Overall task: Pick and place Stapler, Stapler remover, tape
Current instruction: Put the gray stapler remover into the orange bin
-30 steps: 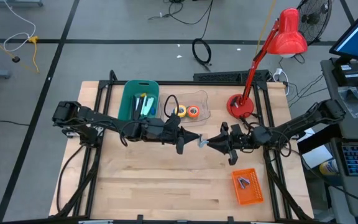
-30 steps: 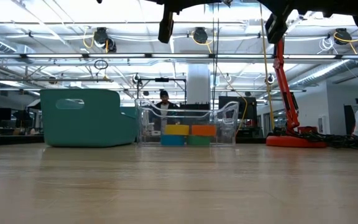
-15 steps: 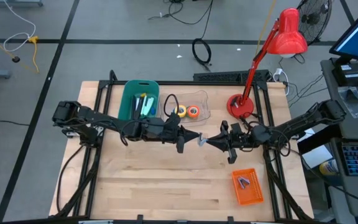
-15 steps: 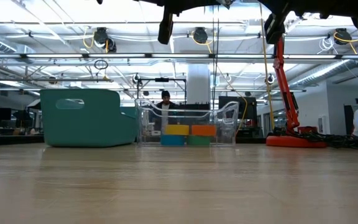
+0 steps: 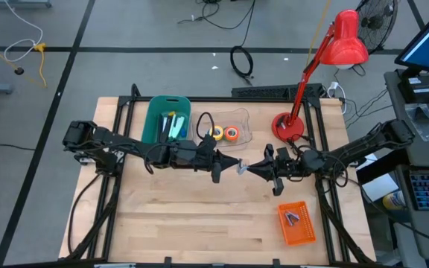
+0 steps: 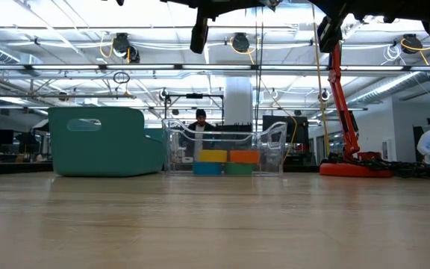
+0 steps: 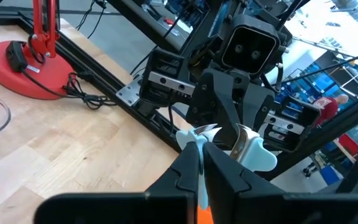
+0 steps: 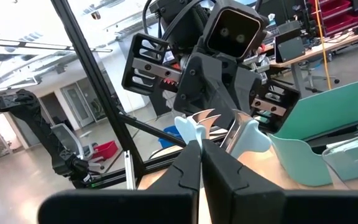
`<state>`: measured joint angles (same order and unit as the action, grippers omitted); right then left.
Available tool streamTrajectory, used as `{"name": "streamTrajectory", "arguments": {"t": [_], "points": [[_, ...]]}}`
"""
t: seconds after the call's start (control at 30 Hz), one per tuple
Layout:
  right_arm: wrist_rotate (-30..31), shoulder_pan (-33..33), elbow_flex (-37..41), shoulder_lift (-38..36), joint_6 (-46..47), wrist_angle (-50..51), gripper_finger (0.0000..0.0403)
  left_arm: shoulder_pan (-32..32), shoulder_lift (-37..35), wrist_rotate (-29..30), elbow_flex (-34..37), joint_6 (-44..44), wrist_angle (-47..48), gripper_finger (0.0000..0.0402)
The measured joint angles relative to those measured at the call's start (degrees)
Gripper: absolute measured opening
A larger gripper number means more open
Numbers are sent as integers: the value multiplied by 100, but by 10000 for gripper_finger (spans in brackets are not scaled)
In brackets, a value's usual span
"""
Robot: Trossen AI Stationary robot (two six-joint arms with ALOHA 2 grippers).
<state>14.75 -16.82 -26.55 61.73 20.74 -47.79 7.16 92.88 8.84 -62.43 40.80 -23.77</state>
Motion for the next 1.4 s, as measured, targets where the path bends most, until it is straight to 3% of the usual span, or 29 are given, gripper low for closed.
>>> {"name": "streamTrajectory", "arguments": {"t": [0.3, 0.6, 0.77, 1.07, 1.3, 1.4], "points": [[17, 0, 0, 0, 35, 5, 0, -1, 0, 4, 0, -104, -17, 60], [41, -1, 2, 2, 77, 22, 0, -17, 0, -11, 0, -256, -22, 153], [178, -2, 2, -47, -29, 51, 0, -235, 0, -604, 0, -476, -12, 190], [350, -2, 4, -586, -88, 831, 0, -1029, -2, -2369, 0, -182, 310, 198], [299, -54, 4, -1178, 47, 1593, 0, -1276, -4, -2491, -2, -344, 444, 198], [-105, -193, 4, -1473, 287, 2062, 0, -1309, -4, -2527, -2, -321, 665, 198]]}}
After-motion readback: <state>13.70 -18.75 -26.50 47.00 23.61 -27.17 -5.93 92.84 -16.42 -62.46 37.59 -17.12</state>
